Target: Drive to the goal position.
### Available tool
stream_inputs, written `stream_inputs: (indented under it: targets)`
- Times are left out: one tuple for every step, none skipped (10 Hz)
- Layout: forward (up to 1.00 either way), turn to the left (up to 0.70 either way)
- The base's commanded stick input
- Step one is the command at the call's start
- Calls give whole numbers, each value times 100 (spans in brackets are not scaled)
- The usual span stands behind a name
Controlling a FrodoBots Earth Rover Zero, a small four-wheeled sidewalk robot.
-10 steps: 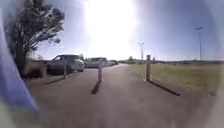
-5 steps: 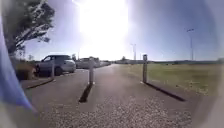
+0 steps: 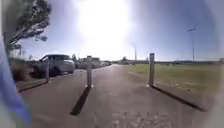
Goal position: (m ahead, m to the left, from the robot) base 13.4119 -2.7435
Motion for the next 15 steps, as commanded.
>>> stream_inputs:
  targets:
    - [85,0]
    - [85,0]
    - [85,0]
    - [85,0]
    - [85,0]
    - [85,0]
    - [85,0]
    - [85,0]
    - [85,0]
    - [85,0]
    - [85,0]
    - [85,0]
    - [85,0]
    - [85,0]
    - [85,0]
